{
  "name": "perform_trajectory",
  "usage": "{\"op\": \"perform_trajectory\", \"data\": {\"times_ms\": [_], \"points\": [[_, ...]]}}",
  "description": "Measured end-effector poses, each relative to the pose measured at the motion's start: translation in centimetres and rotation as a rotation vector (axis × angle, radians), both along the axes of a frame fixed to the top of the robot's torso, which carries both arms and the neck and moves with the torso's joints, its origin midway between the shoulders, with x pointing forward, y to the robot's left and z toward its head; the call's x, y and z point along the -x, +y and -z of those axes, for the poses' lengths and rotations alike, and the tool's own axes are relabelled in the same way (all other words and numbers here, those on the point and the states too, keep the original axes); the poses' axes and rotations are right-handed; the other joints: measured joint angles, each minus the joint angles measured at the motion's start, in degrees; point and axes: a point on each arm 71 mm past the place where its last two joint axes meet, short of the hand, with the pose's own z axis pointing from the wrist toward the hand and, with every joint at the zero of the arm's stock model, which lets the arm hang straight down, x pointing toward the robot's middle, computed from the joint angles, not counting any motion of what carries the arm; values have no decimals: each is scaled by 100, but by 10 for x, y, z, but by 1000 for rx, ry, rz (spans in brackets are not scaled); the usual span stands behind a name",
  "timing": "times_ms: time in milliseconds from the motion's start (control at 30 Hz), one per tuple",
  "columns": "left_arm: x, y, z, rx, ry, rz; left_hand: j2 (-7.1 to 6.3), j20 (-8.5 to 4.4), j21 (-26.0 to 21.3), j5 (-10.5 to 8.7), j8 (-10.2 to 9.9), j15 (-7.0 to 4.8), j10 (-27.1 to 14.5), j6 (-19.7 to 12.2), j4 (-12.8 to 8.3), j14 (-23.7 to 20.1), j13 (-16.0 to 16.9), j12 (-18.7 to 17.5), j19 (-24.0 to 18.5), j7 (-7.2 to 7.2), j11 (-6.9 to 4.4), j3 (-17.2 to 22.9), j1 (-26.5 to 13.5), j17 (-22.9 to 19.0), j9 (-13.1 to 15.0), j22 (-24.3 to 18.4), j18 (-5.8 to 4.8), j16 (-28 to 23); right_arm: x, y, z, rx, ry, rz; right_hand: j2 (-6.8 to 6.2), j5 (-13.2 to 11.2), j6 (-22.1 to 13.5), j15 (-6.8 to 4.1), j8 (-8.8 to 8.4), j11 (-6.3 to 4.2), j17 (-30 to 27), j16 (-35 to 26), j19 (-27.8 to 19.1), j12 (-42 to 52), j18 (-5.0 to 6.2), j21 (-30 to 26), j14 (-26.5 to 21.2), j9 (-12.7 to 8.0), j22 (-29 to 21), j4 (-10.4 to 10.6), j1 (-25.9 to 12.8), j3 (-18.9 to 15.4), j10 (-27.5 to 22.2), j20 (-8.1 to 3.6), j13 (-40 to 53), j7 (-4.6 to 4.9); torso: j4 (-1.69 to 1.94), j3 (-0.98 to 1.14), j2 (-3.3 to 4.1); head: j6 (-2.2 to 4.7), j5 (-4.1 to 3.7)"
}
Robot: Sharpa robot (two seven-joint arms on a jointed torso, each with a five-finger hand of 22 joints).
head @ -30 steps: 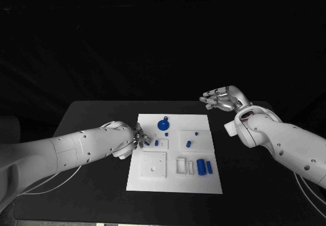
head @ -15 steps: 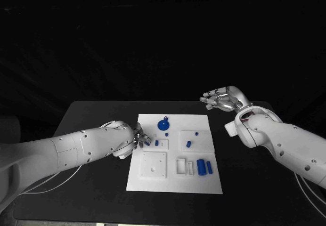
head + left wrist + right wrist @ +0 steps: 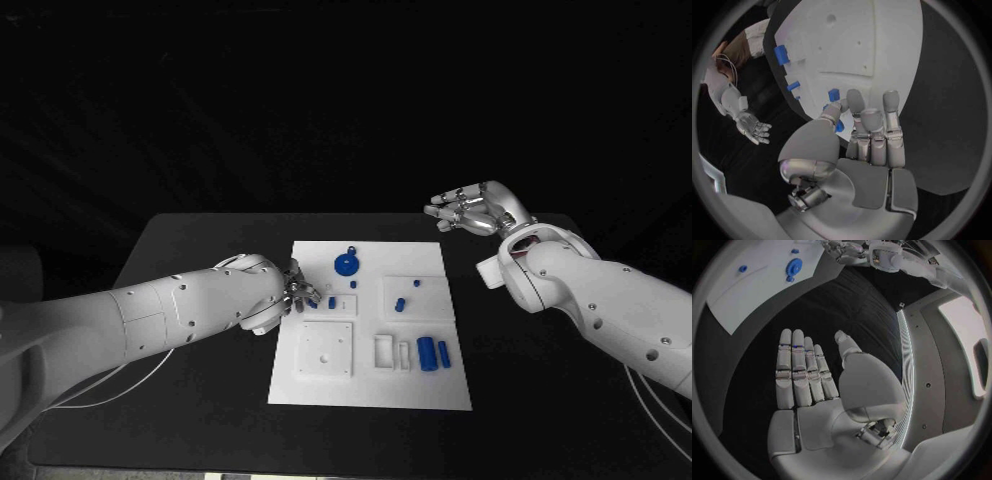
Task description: Assemble the parts on the task board
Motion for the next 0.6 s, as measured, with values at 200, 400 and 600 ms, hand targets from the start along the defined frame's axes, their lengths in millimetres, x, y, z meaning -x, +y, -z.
{"op": "perform_trajectory", "data": {"times_ms": [200,400,600], "points": [[0,-1,0,-6,0,7,-1,0,0,-14,31,0,1,3,-1,1,1,61,0,-3,1,0,-1,12,73,0,0,0,0,0,0,0,0,0,0,0,0,19,0,0,-1,0,0,0,0,0,-19,0,0,0,0,0,0,0,0,0,0,-1,-1,-5,-5],[0,-1,0,-14,-3,15,-2,21,2,-15,64,-19,1,4,-1,38,-15,99,20,-4,1,0,-2,65,92,1,0,0,0,0,0,0,0,0,0,0,0,21,0,0,-5,0,0,0,1,0,-21,0,0,0,0,0,0,0,0,0,3,-2,-1,-10,-12],[0,-2,0,-19,-6,22,-25,21,22,-15,99,-12,2,5,-1,70,-30,188,20,-5,2,0,-25,152,155,4,0,29,0,0,0,0,0,-1,0,0,0,21,0,0,-4,0,0,0,0,0,-21,0,0,0,0,0,0,0,0,0,3,-5,-1,-13,-12]]}}
